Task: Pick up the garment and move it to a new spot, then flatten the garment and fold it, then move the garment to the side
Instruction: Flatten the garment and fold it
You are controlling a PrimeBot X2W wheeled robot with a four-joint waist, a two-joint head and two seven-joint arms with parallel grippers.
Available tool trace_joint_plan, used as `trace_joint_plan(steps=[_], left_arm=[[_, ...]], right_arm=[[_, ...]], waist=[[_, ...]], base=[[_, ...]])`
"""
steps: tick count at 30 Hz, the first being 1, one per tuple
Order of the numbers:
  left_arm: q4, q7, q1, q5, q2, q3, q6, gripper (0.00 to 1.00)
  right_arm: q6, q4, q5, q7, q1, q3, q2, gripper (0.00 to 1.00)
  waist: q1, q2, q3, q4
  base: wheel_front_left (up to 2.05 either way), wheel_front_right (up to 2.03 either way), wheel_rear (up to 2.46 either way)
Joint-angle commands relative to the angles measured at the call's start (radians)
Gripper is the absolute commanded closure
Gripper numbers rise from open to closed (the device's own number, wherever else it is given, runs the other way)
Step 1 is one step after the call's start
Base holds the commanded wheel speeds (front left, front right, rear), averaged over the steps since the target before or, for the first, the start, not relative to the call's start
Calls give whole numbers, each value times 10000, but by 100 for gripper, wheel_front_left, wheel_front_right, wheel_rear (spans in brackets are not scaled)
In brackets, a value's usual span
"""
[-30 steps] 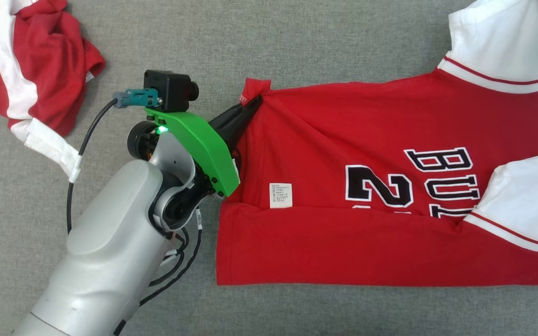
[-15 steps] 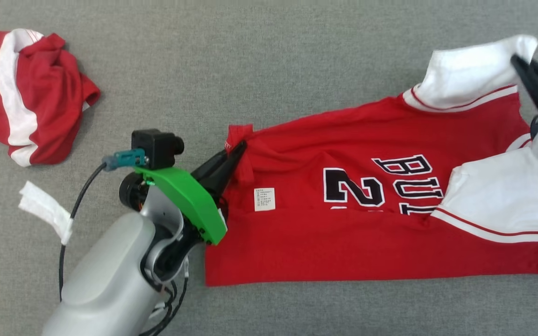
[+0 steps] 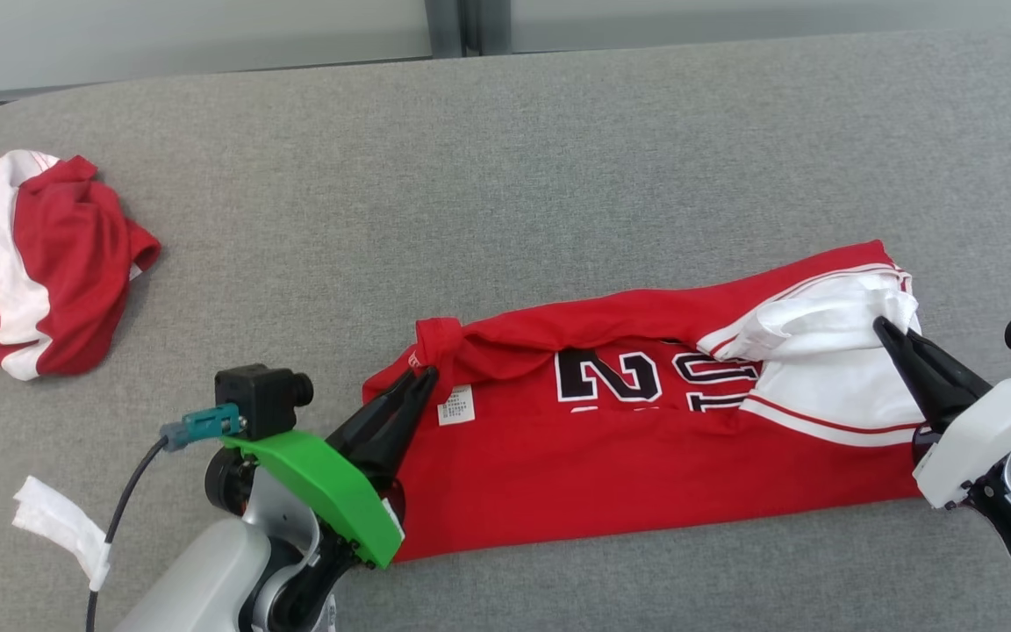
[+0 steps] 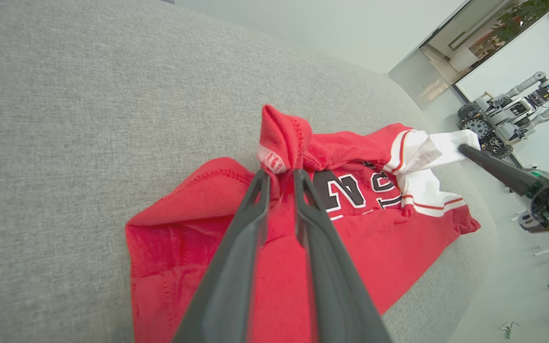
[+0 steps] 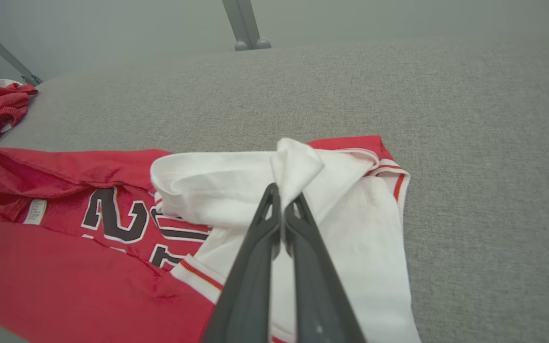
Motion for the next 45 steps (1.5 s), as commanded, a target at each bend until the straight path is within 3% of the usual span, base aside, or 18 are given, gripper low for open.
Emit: trace_joint_plan(steps=[1, 8, 11, 13, 15, 16, 17, 18, 22, 27, 29, 34, 37, 41, 45], left_arm=[[-136, -68, 266, 62, 154, 36, 78, 79], [-1054, -382, 1150, 190, 510, 38, 425, 79], [-1214, -415, 1539, -99, 507, 79, 480, 76], [-1189, -487, 1676, -130, 549, 97, 499, 68], [-1024, -554, 1843, -181, 510, 81, 504, 47], [-899, -617, 1886, -190, 471, 102, 526, 4], [-780, -690, 1882, -123, 465, 104, 550, 0], [-582, -801, 1873, -38, 450, 118, 586, 0], [26, -1243, 1955, 438, 532, 119, 866, 0], [77, -2473, 2264, 1184, 658, 426, 1357, 0], [-70, -2797, 2306, 1588, 531, 625, 1605, 0], [-418, -3027, 2476, 2809, -144, 1347, 2012, 0], [-559, -3016, 2781, 3636, -753, 1857, 1941, 0], [-508, -3019, 3199, 4620, -1552, 2351, 1522, 0], [-338, -3020, 3597, 5176, -2133, 2844, 1065, 0]], right_arm=[[1, -122, -117, 12, 136, -178, 108, 100], [1, -431, -432, 428, 647, -560, 385, 100], [1, -334, -594, 602, 699, -611, 382, 100], [1, -257, -641, 721, 646, -549, 446, 100], [1, -98, -759, 911, 633, -469, 474, 100], [1, 0, -869, 917, 616, -480, 469, 96], [1, 96, -893, 970, 640, -449, 509, 67], [2, 197, -921, 1114, 762, -334, 556, 0], [-5, 301, -901, 1528, 1072, -460, 293, 0], [1, 73, -707, 1922, 1170, -1824, 389, 0], [1, -23, -912, 2299, 1019, -2313, 406, 0], [2, 372, -2012, 3449, 388, -2376, 817, 0], [-2, 1016, -2862, 3871, -149, -2114, 1084, 0], [-4, 2243, -3753, 4122, -623, -1853, 1307, 0], [-7, 3152, -3952, 4083, -724, -1938, 1422, 0]], waist=[[0, -1, -237, -205], [0, -1, -458, -281], [0, -1, -457, -257], [0, -1, -415, -212], [0, -1, -387, -155], [0, -1, -376, -111], [0, -1, -377, -75], [0, -1, -394, -24], [0, -1, -508, 87], [0, -1, -598, 168], [0, -1, -515, 251], [0, -1, -220, 590], [0, -1, -77, 721], [0, -1, -62, 950], [0, -1, -195, 1117]], base=[[0, 0, 0], [0, 0, 0], [0, 0, 0], [0, 0, 0], [0, 0, 0], [0, 0, 0], [0, 0, 0], [0, 0, 0], [0, 0, 0], [0, 0, 0], [0, 0, 0], [0, 0, 0], [0, 0, 0], [0, 0, 0], [0, 0, 0]])
